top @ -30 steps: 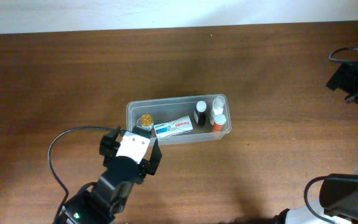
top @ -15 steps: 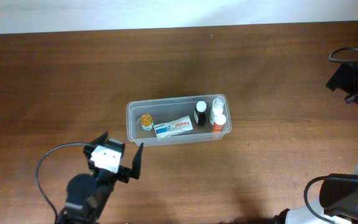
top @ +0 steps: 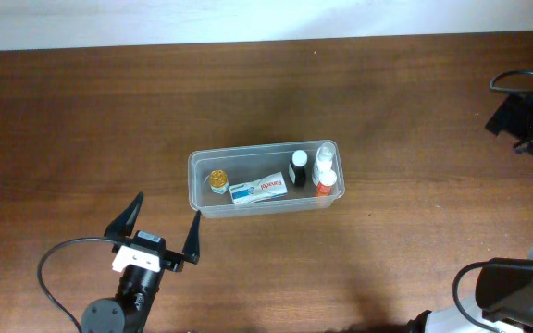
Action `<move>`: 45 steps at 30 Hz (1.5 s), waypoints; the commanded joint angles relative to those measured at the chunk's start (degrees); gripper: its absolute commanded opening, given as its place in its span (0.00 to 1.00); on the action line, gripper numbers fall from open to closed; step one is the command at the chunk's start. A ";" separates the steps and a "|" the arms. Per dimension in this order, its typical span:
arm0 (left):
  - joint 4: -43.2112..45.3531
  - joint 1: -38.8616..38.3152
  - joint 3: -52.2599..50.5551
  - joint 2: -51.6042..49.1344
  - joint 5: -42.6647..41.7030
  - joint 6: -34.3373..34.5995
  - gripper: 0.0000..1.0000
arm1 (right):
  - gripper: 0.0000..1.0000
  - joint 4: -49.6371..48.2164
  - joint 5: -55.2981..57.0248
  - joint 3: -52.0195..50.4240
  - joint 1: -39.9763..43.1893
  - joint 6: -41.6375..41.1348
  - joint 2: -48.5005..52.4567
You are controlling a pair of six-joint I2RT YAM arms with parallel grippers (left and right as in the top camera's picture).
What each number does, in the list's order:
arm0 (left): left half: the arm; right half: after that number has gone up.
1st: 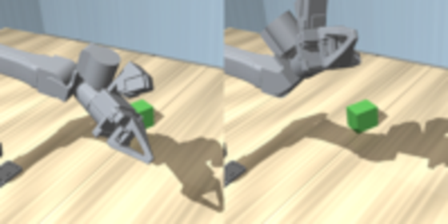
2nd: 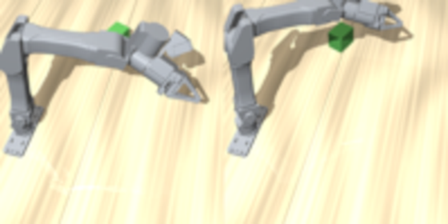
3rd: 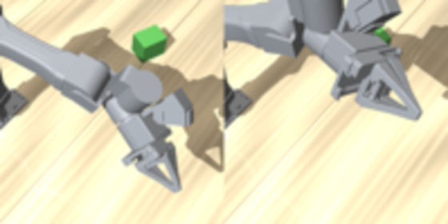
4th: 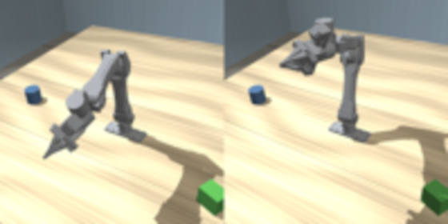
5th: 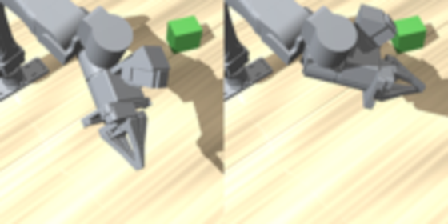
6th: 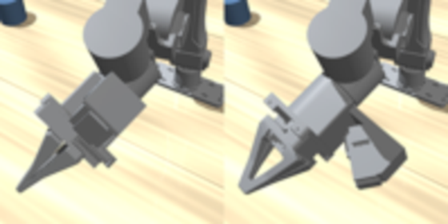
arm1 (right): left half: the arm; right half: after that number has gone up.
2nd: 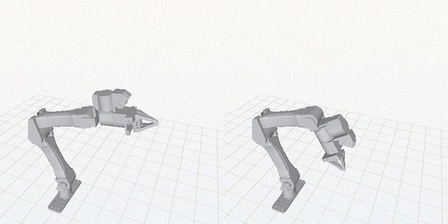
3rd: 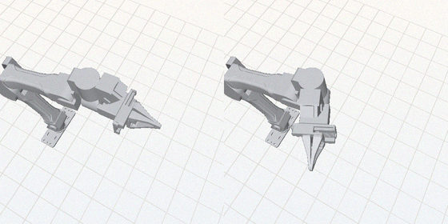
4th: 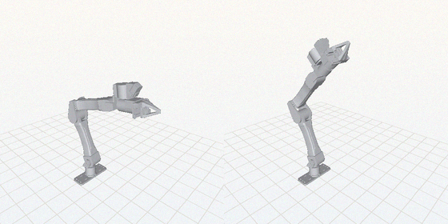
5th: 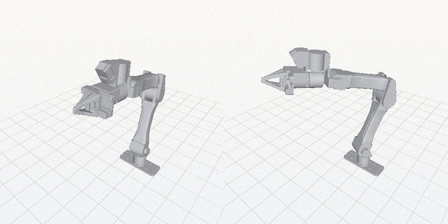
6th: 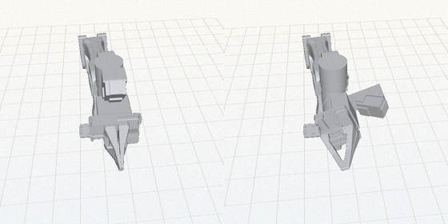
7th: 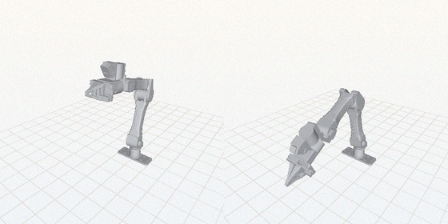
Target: Pack container
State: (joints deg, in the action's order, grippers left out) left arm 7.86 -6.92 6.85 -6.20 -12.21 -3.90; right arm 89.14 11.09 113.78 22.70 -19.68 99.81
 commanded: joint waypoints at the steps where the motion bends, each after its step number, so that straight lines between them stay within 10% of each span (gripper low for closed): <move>1: 0.76 0.44 -3.02 1.38 1.68 -0.94 0.99 | 0.99 0.02 0.09 0.90 0.20 -0.33 -1.57; 45: -12.48 5.33 -6.34 5.90 10.56 -3.91 1.00 | 0.98 0.02 0.09 0.90 0.20 -0.33 -1.57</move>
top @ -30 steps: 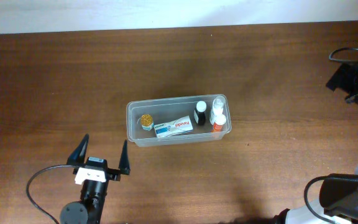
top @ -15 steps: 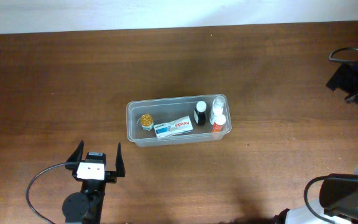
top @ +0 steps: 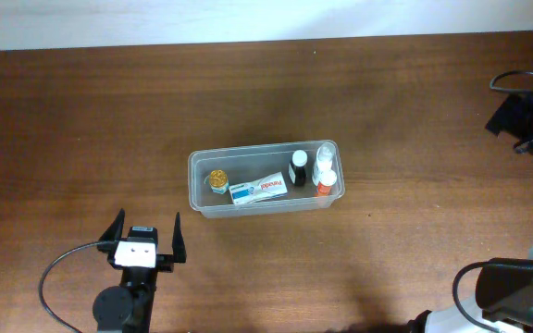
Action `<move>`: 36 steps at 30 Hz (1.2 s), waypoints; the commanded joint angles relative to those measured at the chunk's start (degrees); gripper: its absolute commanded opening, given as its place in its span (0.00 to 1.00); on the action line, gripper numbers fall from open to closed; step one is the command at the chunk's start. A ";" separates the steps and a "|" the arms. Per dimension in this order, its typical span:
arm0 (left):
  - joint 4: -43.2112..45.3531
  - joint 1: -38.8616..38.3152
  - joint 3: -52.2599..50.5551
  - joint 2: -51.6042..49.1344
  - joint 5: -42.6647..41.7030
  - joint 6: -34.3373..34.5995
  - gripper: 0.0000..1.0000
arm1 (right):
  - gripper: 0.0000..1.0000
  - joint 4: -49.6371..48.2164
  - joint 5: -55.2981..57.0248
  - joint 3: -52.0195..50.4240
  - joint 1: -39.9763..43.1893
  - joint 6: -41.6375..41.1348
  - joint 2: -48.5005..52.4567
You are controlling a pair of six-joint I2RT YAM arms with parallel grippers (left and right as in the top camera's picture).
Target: Pack container
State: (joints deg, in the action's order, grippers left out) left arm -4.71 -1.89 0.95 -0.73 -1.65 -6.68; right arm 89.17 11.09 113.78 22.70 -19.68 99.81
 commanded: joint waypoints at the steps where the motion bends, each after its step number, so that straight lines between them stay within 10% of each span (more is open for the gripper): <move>1: 0.09 0.31 -0.44 0.44 0.00 -1.14 0.99 | 0.98 0.00 0.09 0.90 0.20 -0.33 -1.57; 21: 0.09 0.31 -0.44 0.44 0.00 -1.14 1.00 | 0.98 0.00 0.09 0.90 -1.42 -0.33 -2.67; 36: 0.09 0.31 -0.44 0.44 0.00 -1.14 0.99 | 0.98 -7.34 3.58 0.33 -28.15 -0.31 -18.71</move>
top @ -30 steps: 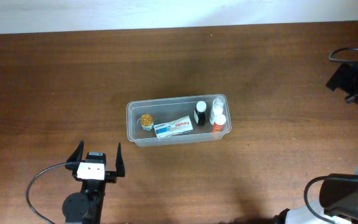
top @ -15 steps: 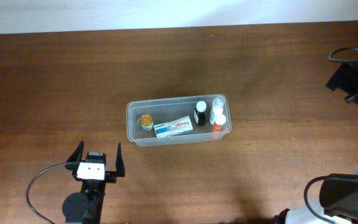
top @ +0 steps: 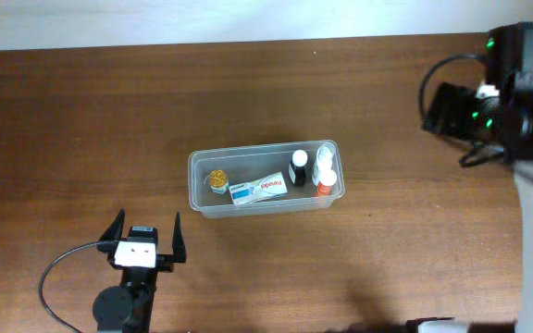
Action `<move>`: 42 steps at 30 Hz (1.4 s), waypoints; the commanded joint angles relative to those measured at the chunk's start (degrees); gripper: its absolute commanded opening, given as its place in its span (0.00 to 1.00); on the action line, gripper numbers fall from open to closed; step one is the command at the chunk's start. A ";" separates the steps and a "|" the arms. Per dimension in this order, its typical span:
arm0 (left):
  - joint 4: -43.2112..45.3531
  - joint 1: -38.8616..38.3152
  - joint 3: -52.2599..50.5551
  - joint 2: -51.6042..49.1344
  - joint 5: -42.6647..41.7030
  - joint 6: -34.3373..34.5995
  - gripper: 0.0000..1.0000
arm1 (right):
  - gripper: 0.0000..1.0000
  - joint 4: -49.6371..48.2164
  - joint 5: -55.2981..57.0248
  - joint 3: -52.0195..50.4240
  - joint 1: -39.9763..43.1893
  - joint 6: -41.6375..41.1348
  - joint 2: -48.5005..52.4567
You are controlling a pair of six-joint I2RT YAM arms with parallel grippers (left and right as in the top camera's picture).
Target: Pack container
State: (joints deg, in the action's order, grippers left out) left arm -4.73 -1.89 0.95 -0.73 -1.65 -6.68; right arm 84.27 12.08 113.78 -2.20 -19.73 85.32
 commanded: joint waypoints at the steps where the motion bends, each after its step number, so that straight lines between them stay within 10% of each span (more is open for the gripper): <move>1: 0.11 0.31 -0.44 0.44 0.00 -1.14 1.00 | 0.98 -4.28 2.51 -0.28 -4.07 -0.26 -5.46; 14: 0.11 0.31 -0.44 0.44 0.00 -1.14 0.99 | 0.98 -40.41 -13.64 -35.17 -4.42 17.20 -33.51; 42: 0.11 0.31 -0.44 0.44 0.00 -1.14 0.99 | 0.98 -83.25 -18.38 -99.51 3.61 15.87 -78.66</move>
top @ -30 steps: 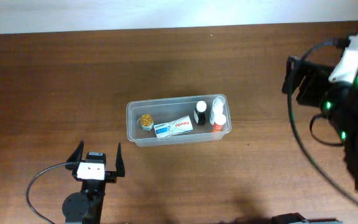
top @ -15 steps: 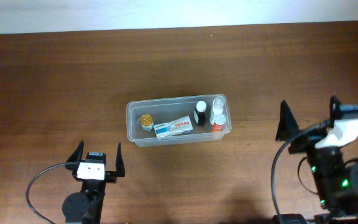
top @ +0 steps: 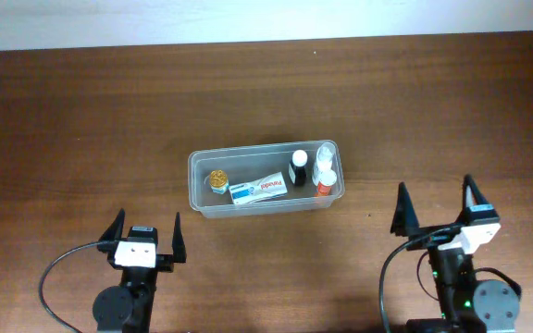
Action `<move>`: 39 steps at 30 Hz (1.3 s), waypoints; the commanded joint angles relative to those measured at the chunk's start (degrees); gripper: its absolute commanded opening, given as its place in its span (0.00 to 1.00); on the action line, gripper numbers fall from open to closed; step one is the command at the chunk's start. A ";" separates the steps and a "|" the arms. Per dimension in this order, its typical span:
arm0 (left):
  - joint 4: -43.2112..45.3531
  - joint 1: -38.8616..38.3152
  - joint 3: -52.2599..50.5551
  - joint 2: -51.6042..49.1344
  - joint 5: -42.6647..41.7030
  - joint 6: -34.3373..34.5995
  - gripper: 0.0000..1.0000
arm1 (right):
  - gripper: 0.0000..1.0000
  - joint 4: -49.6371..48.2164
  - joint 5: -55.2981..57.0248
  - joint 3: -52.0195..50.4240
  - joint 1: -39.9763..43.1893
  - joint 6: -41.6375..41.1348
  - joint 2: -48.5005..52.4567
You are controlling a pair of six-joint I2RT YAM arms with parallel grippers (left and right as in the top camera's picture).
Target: Pack container
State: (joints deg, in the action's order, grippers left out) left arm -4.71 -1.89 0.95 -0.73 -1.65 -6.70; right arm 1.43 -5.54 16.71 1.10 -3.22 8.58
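A clear plastic container (top: 195,176) stands in the middle of the wooden table. Inside it lie a small yellow-capped jar (top: 217,179), a toothpaste tube (top: 258,190), a black bottle with a white cap (top: 297,168), a clear bottle (top: 325,159) and an orange-capped white bottle (top: 326,181). My left gripper (top: 143,227) is open at the lower left, apart from the container, nothing between its fingers. My right gripper (top: 437,205) is open at the lower right, also empty and clear of the container.
Dark brown table (top: 81,120) with a pale wall strip along its far edge. A black cable (top: 58,268) loops beside the left arm's base. No loose items lie on the table outside the container.
The right arm was raised at the upper right edge; now it sits low at the lower right with its gripper open and pointing toward the table's middle. The left arm and the container are unchanged.
The left gripper stood wide open, angled next to the container's near left corner. Then it was drawn back, straight and less wide. The right arm then appeared raised at the upper right, and now rests at the lower right. The container's contents stayed put.
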 commanded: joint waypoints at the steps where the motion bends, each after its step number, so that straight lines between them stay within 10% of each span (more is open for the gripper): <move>1: 0.09 0.31 -0.44 0.44 0.00 -1.11 0.99 | 0.98 -0.42 -0.74 -3.52 0.33 -0.63 -2.64; 39: 0.09 0.31 -0.44 0.44 0.00 -1.11 0.99 | 0.98 2.82 1.90 -16.39 0.31 3.04 -8.39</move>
State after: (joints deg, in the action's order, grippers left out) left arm -4.71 -1.89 0.95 -0.73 -1.65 -6.70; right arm 3.88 -4.99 0.73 1.10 -2.66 0.84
